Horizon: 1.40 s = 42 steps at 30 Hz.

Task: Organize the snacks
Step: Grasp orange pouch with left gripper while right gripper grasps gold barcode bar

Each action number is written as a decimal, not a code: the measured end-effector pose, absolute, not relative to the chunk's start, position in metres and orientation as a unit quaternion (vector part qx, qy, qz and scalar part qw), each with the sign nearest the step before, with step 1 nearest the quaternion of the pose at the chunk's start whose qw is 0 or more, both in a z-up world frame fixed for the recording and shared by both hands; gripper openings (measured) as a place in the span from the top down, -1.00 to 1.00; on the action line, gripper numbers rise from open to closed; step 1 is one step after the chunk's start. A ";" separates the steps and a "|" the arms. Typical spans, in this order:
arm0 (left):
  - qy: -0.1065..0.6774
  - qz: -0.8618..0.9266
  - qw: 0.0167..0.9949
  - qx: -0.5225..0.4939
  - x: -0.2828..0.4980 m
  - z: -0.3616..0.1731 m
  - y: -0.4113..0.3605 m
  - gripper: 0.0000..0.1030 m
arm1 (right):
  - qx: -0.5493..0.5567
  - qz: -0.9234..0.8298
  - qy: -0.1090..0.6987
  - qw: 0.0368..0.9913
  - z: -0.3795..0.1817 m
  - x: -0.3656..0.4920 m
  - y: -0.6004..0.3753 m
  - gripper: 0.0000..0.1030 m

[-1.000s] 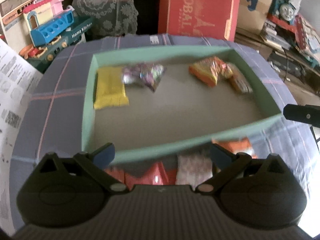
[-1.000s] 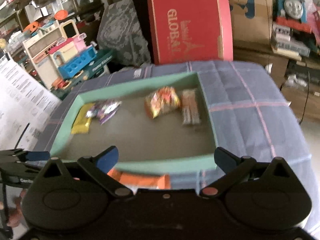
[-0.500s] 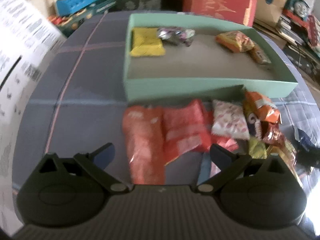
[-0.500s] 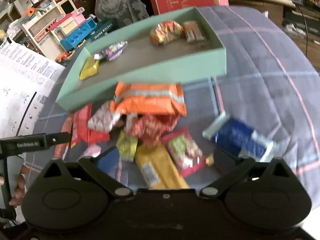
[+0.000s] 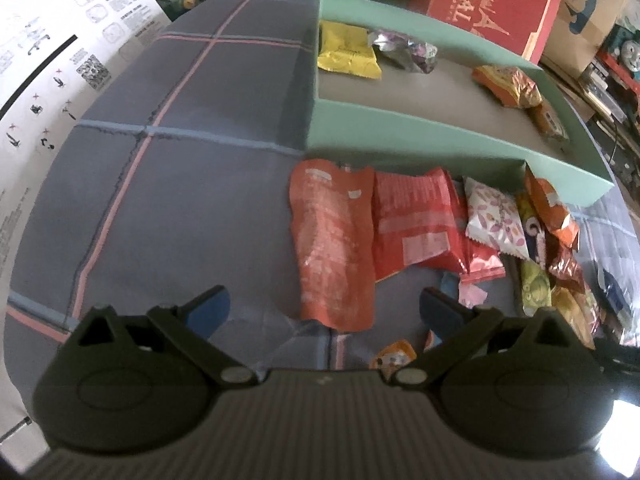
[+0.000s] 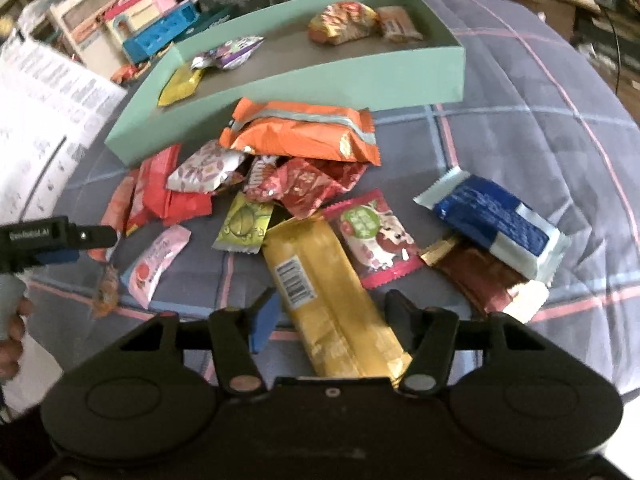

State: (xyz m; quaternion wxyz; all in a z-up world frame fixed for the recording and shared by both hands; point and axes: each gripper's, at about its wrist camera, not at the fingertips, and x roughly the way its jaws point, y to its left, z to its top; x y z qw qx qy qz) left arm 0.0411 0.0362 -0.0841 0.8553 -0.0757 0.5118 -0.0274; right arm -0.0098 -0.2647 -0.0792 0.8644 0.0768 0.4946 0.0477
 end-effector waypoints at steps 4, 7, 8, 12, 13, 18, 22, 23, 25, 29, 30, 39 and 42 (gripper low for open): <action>0.515 -0.028 0.854 -0.076 0.041 -0.086 0.036 -1.00 | 0.033 0.067 0.490 0.869 -0.080 -0.009 -0.241 0.08; 0.511 -0.024 0.856 -0.076 0.043 -0.086 0.040 -1.00 | 0.001 0.079 0.484 0.871 -0.081 -0.007 -0.224 0.17; 0.510 -0.023 0.857 -0.074 0.043 -0.085 0.041 -1.00 | -0.011 0.080 0.482 0.873 -0.081 -0.006 -0.220 0.17; 0.507 -0.020 0.859 -0.070 0.048 -0.084 0.045 -1.00 | -0.015 0.081 0.487 0.870 -0.081 -0.003 -0.218 0.16; 0.507 -0.019 0.859 -0.068 0.051 -0.085 0.046 -1.00 | -0.014 0.082 0.488 0.869 -0.081 -0.002 -0.217 0.11; 0.508 -0.024 0.860 -0.041 0.061 -0.088 0.040 -0.95 | -0.052 0.083 0.480 0.872 -0.088 -0.002 -0.200 -0.08; 0.510 -0.035 0.859 -0.022 0.068 -0.092 0.033 -0.80 | -0.056 0.076 0.474 0.875 -0.087 -0.003 -0.201 0.19; 0.509 -0.038 0.860 -0.017 0.070 -0.092 0.031 -0.79 | -0.052 0.076 0.476 0.875 -0.086 -0.003 -0.203 0.20; 0.507 -0.041 0.861 -0.006 0.074 -0.092 0.027 -0.78 | -0.045 0.074 0.477 0.875 -0.085 -0.003 -0.206 0.28; 0.502 -0.054 0.863 0.018 0.079 -0.094 0.019 -0.63 | -0.010 0.074 0.486 0.871 -0.083 -0.001 -0.215 0.29; 0.499 -0.062 0.864 0.022 0.079 -0.094 0.017 -0.45 | 0.002 0.074 0.489 0.869 -0.082 -0.001 -0.218 0.29; 0.492 -0.081 0.866 0.011 0.062 -0.087 0.021 0.46 | 0.080 0.078 0.506 0.856 -0.079 0.003 -0.239 0.29; 0.496 -0.072 0.865 -0.012 0.056 -0.086 0.033 0.47 | 0.087 0.084 0.507 0.854 -0.079 0.001 -0.240 0.29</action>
